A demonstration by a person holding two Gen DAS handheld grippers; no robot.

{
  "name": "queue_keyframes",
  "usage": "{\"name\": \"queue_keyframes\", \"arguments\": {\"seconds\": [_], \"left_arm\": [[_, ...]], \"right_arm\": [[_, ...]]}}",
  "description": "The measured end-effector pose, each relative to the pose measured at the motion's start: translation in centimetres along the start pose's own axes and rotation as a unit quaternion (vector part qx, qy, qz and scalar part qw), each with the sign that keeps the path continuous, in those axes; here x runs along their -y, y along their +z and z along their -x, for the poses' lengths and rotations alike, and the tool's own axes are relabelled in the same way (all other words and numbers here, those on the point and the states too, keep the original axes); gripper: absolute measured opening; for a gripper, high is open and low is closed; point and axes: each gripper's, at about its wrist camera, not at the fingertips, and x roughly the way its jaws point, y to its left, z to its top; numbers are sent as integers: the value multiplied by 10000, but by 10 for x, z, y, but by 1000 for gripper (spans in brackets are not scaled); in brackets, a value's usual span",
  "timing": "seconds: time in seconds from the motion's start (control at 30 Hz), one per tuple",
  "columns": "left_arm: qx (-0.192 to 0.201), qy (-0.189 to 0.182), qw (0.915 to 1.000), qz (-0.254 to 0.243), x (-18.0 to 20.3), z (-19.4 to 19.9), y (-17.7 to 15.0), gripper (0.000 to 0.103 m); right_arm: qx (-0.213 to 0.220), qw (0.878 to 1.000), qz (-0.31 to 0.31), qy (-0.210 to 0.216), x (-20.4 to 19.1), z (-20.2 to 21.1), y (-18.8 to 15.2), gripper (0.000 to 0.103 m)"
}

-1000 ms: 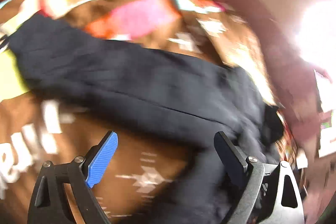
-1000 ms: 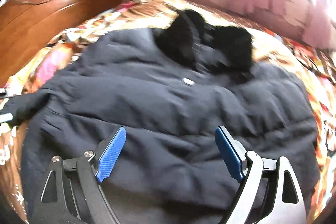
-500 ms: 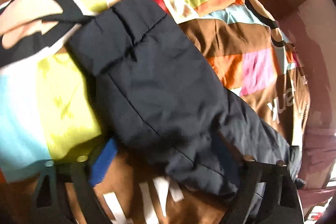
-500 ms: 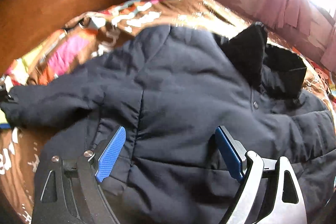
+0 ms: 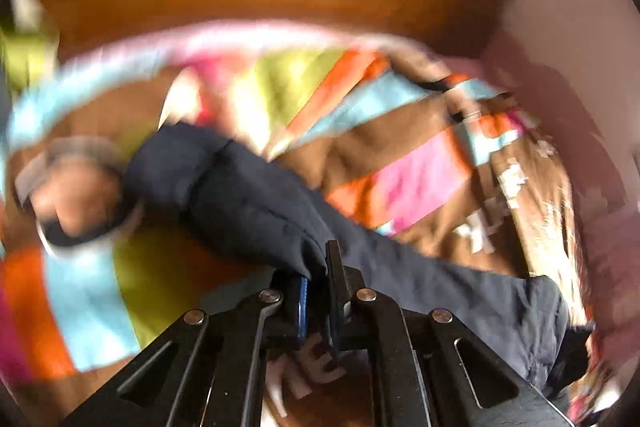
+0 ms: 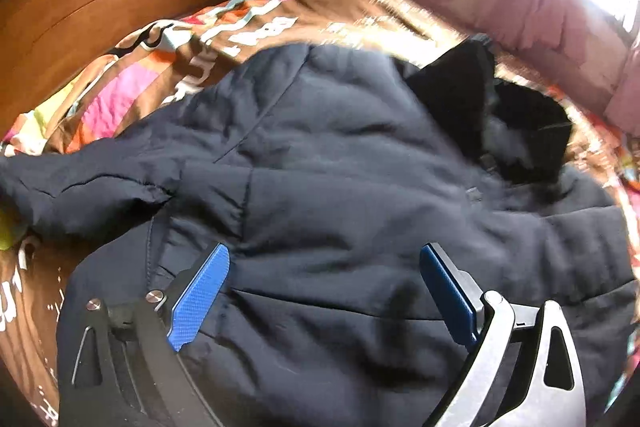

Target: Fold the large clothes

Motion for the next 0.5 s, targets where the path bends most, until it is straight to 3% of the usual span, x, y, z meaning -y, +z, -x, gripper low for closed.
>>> {"name": "queue_keyframes", "arguments": {"seconds": [0.1, 0.23, 0.33, 0.5], "left_arm": [[649, -201, 9953, -696, 42, 46, 13, 6], [1484, -609, 9767, -1425, 112, 111, 16, 6], [1827, -1187, 9564, -1944, 164, 154, 5, 6], [1877, -2149, 9170, -2786, 239, 199, -33, 6]], "right_arm": [[175, 9998, -116, 75, 19, 23, 1, 94], [237, 9991, -357, -18, 59, 51, -2, 94], [264, 9980, -577, -64, 89, 66, -7, 94], [310, 9953, -893, -216, 144, 91, -21, 94]]}}
